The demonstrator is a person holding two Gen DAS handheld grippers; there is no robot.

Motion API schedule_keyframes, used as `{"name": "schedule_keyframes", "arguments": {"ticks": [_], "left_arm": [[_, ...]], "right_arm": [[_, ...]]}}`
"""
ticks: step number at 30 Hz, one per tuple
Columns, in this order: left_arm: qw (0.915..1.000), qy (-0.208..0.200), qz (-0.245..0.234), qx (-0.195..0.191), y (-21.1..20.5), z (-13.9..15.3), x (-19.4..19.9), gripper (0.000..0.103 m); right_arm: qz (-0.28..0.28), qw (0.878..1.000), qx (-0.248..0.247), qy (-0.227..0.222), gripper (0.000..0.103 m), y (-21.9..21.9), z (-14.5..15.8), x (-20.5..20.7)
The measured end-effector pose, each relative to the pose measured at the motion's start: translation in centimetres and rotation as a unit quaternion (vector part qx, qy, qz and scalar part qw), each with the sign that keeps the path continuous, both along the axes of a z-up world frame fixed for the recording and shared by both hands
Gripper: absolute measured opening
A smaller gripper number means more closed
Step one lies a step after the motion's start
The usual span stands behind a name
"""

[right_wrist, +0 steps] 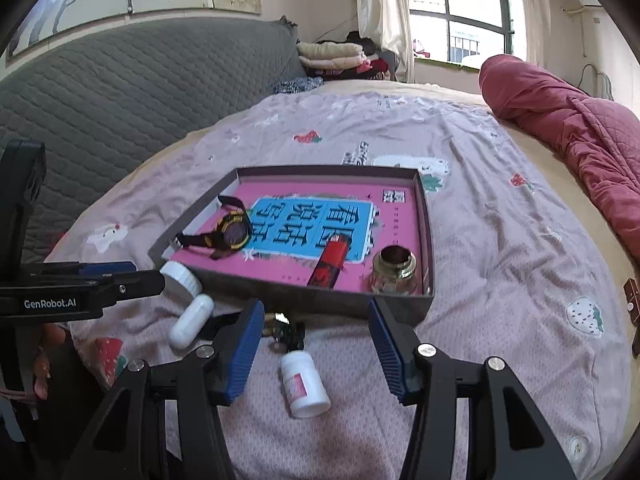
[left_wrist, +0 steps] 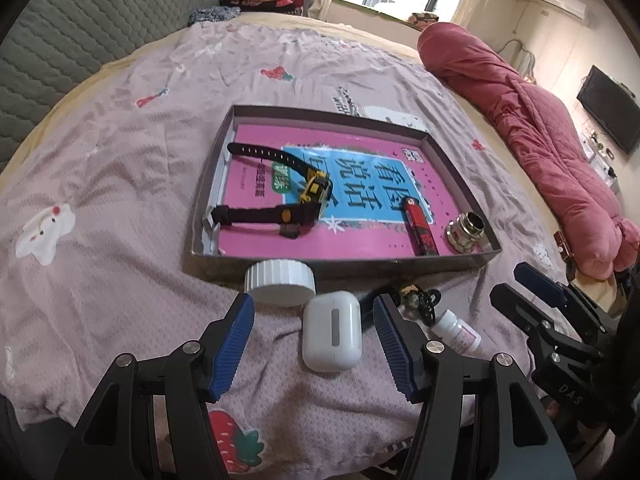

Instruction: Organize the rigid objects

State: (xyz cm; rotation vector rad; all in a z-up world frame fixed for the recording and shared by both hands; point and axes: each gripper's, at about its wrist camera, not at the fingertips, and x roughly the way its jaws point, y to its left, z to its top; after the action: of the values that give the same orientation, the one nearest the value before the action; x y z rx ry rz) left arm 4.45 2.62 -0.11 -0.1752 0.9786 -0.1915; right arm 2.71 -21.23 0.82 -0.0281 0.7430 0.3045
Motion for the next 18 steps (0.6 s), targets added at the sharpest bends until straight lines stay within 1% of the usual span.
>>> {"name": "schedule_keyframes", "arguments": {"ticks": [7, 16, 18], "left_arm": [[0.9998, 0.017, -0.008, 0.002, -0.4, -1.2, -0.1, 0.064], [0.9994, 0.031, -0.017, 0.004, -1.0, -2.2, -0.2, 0.064], [0.9992, 0.035, -0.017, -0.001, -1.0, -2.4, -0.2, 0.064]], "right_arm": [[0.014, 0.999, -0.019, 0.022, 0.053, 0.5, -1.2, -0.7], [0.026, 0.998, -0.022, 0.047, 0.053, 0.8, -2.2, -0.9], [0.026, 0.998, -0.026, 0.053, 0.053, 0.9, -2.5, -0.9]]}}
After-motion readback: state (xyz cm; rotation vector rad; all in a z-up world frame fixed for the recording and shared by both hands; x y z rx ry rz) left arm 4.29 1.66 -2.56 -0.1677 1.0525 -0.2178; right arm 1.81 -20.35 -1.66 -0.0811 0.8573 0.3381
